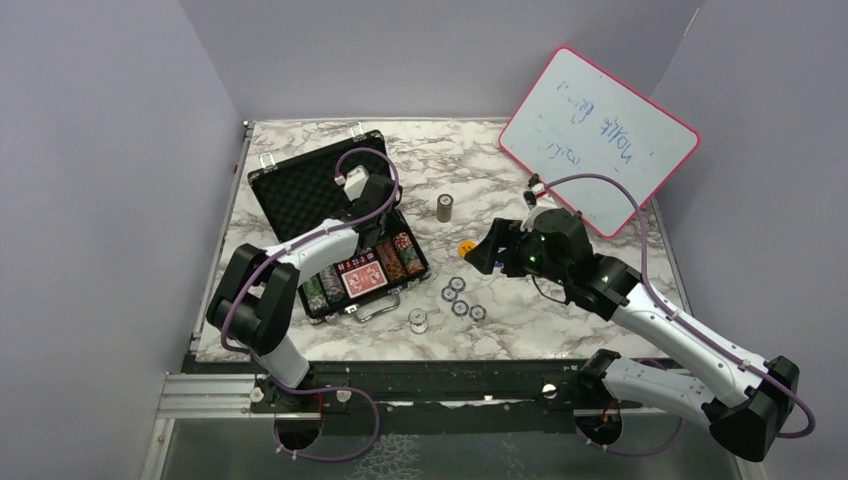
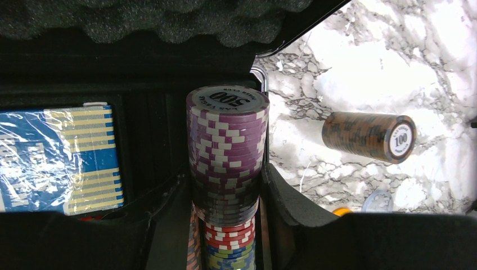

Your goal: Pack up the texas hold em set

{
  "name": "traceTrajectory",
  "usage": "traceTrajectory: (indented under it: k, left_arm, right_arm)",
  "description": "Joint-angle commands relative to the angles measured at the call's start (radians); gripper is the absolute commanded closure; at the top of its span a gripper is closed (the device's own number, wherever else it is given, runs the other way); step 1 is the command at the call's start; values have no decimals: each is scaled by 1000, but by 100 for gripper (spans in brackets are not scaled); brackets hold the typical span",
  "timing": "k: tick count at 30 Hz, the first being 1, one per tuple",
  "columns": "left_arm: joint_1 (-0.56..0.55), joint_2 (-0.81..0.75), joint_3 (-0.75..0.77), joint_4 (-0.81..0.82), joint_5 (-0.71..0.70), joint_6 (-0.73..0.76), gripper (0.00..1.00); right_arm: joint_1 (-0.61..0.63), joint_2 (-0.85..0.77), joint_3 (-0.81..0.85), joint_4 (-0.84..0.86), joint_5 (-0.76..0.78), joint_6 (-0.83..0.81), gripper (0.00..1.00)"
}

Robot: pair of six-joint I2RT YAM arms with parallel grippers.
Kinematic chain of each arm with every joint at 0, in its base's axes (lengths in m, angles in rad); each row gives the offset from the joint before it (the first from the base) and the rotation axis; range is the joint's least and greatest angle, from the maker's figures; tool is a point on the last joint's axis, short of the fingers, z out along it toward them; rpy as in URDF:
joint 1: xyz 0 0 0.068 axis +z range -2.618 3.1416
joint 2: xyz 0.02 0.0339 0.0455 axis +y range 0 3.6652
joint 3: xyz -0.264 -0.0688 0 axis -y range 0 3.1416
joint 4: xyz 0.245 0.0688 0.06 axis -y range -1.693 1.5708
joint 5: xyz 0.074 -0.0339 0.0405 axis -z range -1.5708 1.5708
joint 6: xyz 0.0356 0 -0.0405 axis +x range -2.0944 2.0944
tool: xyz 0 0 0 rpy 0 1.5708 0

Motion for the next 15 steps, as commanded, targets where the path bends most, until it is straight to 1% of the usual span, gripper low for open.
traceTrajectory:
  k: [1,3,5,11,15]
  left_arm:
    - [-14,24,51,50,25,-8,100]
    - [-19,36,54,50,28,-10,99]
    - [-23,47,59,50,39,-11,96]
    - [-47,53,76,20,28,-17,75]
    - [-53,51,90,-28,-5,-20,64]
  right_arm:
    - [1,-13,-16,-10,-12,9,16]
    - [1,-14,-19,-8,-13,10,16]
    - [1,-14,-21,-6,-12,8,16]
    - [1,-11,-20,-5,-8,2,16]
    - [1,-7,-15,-7,-8,-5,16]
